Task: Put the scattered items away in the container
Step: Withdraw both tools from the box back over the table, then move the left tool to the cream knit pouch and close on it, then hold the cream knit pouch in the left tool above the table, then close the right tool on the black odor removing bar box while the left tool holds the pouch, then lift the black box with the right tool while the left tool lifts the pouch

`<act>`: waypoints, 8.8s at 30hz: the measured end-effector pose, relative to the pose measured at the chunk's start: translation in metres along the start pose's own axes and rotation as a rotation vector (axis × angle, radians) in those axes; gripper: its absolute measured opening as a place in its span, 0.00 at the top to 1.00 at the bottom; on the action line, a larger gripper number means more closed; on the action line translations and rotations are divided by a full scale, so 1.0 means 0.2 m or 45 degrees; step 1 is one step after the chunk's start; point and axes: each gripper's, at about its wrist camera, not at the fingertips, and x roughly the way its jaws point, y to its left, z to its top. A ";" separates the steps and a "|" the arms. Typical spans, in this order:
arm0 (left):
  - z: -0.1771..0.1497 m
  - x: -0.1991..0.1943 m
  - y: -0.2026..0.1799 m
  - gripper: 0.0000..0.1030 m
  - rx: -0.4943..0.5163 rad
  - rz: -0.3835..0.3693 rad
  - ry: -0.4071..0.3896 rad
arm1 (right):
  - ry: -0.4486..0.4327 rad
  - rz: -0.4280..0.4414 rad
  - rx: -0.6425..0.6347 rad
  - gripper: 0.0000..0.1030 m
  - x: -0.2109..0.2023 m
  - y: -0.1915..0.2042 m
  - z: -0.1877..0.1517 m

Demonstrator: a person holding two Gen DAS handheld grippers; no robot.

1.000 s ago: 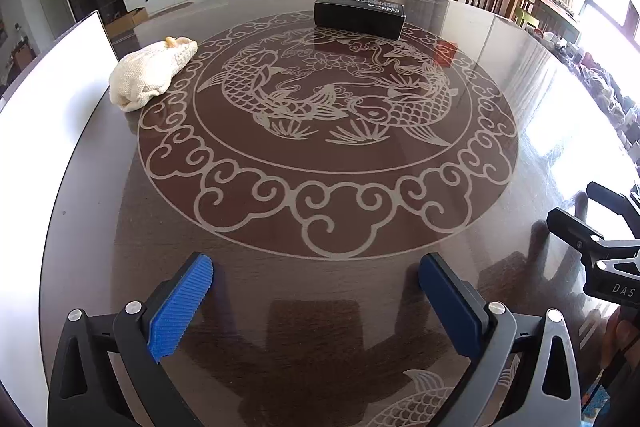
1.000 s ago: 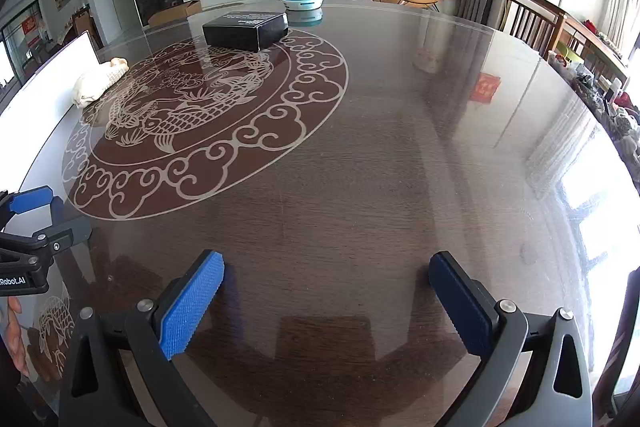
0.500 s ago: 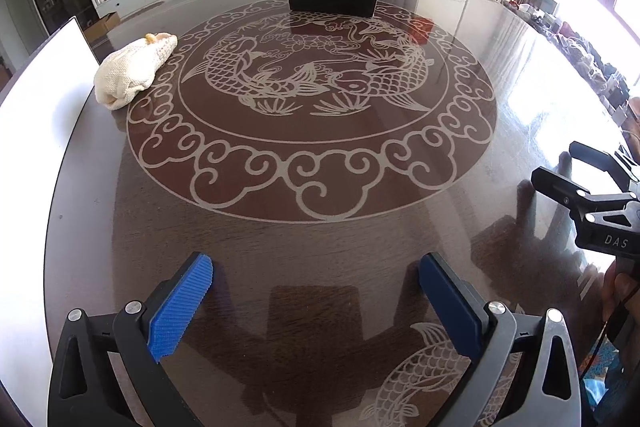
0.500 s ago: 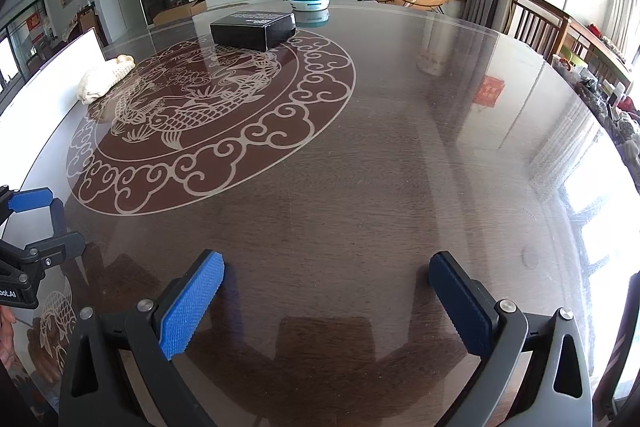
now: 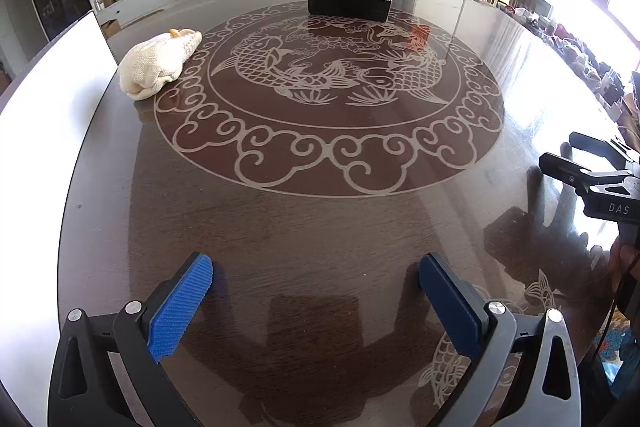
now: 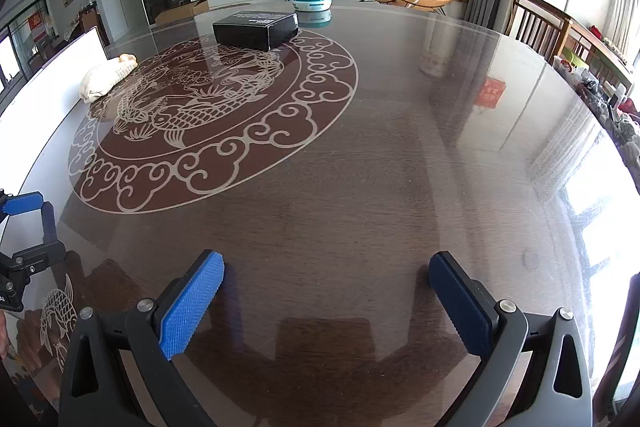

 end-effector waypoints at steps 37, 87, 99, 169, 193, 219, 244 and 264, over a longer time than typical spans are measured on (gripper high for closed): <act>0.07 0.04 0.14 0.00 -0.002 0.001 -0.060 | -0.010 -0.013 -0.005 0.00 0.00 0.01 0.00; 0.71 0.23 0.54 0.00 0.088 0.321 -0.136 | -0.134 -0.151 -0.168 0.00 -0.07 0.12 -0.03; 0.76 0.45 0.67 0.00 -0.107 0.133 -0.058 | -0.012 0.038 -0.022 0.00 0.01 -0.01 -0.01; 0.21 0.14 0.30 0.00 -0.270 0.172 -0.066 | -0.011 0.012 -0.010 0.00 0.01 0.00 0.00; 0.22 0.14 0.30 0.00 -0.275 0.176 -0.070 | 0.005 0.257 -0.357 0.00 0.47 0.02 0.61; 0.22 0.14 0.31 0.00 -0.278 0.172 -0.072 | 0.002 0.362 -0.497 0.01 0.91 0.32 1.19; 0.22 0.14 0.31 0.00 -0.278 0.174 -0.073 | -0.058 0.271 -0.362 0.41 0.30 0.50 0.41; 0.22 0.15 0.30 0.00 -0.277 0.176 -0.072 | -0.069 0.249 -0.384 0.39 0.13 0.65 0.21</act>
